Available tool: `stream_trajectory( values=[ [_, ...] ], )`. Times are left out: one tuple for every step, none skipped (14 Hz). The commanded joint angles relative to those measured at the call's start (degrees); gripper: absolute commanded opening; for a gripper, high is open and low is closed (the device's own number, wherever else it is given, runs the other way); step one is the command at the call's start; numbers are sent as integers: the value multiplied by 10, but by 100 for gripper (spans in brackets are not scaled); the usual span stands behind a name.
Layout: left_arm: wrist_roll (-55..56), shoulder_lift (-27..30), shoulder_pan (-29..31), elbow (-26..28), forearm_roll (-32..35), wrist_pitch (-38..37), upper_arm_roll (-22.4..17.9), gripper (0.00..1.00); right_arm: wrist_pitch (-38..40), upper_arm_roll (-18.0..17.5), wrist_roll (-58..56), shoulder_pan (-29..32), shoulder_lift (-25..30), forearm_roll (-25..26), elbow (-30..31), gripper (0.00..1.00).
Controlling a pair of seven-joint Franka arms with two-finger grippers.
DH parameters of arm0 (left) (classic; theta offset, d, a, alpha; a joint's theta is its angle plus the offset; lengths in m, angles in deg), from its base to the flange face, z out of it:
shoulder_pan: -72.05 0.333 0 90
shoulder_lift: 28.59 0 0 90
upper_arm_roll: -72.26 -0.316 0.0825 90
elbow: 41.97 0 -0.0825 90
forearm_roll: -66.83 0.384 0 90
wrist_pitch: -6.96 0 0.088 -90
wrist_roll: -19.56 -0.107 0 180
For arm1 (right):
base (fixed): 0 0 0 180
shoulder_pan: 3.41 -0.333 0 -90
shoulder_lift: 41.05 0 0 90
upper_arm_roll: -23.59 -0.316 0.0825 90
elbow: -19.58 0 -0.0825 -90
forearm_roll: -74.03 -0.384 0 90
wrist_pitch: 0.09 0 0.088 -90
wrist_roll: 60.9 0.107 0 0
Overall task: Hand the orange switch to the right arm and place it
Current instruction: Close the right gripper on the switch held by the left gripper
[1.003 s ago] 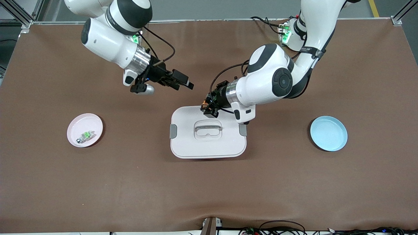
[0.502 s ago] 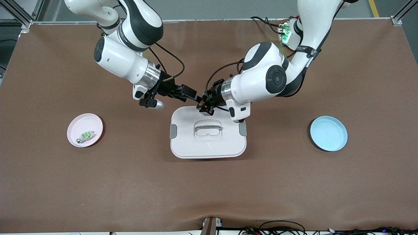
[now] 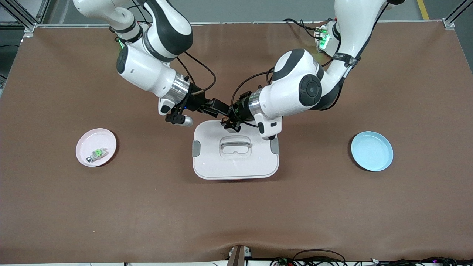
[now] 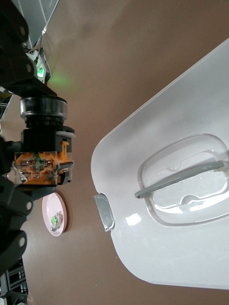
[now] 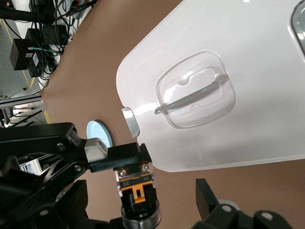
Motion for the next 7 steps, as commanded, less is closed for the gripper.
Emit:
stream_trajectory(
  values=[
    [4, -10, -9, -18, -9, 4, -5, 0, -10, 2, -7, -6, -16, -15, -17, 100],
    [4, -10, -9, -18, -9, 4, -5, 0, -9, 2, -9, -6, -16, -15, -18, 100],
    [4, -10, -9, -18, -8, 4, -5, 0, -9, 2, -9, -6, -16, -15, -18, 96],
    [4, -10, -9, -18, -8, 4, -5, 0, -8, 2, -10, -6, -16, -15, -18, 83],
    [4, -10, -9, -18, -8, 4, -5, 0, -8, 2, -10, -6, -16, -15, -18, 71],
    [4, -10, -9, -18, -8, 4, -5, 0, -8, 2, -10, -6, -16, -15, -18, 59],
    [4, -10, -9, -18, -8, 4, -5, 0, -8, 2, -10, -6, -16, -15, -18, 46]
  ],
)
